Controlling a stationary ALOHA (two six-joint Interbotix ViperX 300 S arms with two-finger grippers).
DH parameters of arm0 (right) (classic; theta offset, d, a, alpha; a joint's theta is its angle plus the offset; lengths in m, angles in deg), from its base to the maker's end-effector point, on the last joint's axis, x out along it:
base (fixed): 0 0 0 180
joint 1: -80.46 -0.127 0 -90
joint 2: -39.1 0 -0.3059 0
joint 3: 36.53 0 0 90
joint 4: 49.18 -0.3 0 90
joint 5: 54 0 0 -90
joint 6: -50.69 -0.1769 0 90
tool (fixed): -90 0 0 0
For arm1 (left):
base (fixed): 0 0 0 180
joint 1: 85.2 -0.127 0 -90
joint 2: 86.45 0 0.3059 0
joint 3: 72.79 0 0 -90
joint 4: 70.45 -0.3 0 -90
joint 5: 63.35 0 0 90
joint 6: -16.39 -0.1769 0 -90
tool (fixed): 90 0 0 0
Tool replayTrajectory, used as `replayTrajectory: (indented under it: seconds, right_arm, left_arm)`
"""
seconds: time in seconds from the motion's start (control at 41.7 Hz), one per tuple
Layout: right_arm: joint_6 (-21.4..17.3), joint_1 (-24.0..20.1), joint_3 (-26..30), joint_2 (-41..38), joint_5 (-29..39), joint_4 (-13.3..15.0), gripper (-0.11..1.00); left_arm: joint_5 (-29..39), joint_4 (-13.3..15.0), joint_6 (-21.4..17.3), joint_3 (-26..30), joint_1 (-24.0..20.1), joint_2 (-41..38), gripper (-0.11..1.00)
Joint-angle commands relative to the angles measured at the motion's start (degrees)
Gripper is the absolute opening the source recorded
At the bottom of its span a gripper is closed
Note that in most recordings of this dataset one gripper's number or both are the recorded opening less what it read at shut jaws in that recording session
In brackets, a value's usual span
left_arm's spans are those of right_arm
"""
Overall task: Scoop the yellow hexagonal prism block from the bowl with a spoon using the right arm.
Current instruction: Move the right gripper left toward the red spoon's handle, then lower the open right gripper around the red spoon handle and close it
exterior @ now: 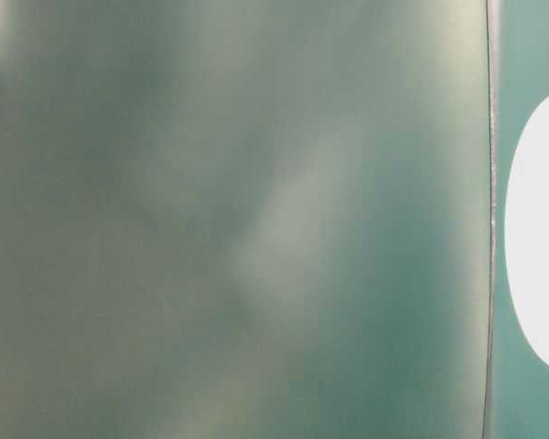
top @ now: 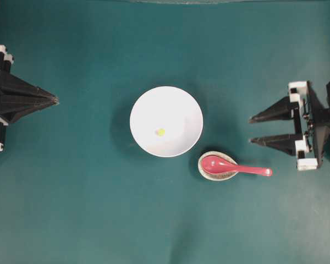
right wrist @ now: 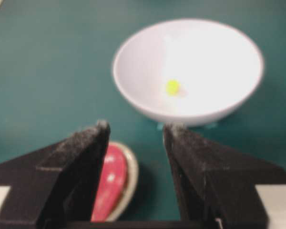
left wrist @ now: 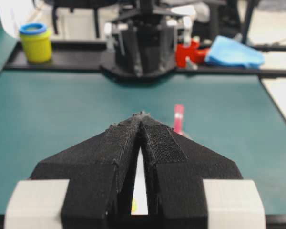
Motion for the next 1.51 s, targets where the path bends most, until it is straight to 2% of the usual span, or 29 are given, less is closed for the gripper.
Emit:
replayTrajectory:
  seconds: [0.0,0.359,0.551,0.671,0.886,1.078,1.485]
  right_arm:
    - [0.1,-3.2,0.0,-4.6,-6.9,-3.0,0.55]
    - [0.2,-15.3,-0.3,-23.6,-24.5,-14.8,0.55]
    - [0.2,-21.6,0.5,-30.3,-30.1,-21.6,0.55]
    - [0.2,-25.0,1.0,-33.1,-31.5,-24.8,0.55]
    - [0.2,-28.7,1.9,-37.0,-35.1,-26.1,0.55]
    - [0.2,-28.8,2.3,-40.7,-35.9,-28.7,0.55]
    - [0.1,-29.5,4.2,-45.5,-35.2,-29.5,0.55]
  left_arm:
    - [0.2,-0.2,-0.1,1.6,0.1,-0.5,0.03]
    - [1.1,-0.1,-0.1,1.6,0.1,-0.5,0.03]
    - [1.1,-0.1,-0.9,1.5,0.0,-0.5,0.03]
    - [1.1,-0.1,-0.9,1.6,-0.3,-0.5,0.03]
    - [1.1,-0.1,-0.9,1.6,-0.4,-0.5,0.03]
    - [1.1,-0.1,-0.9,1.7,-0.4,-0.4,0.03]
    - [1.1,-0.1,-0.8,1.7,-0.4,-0.4,0.03]
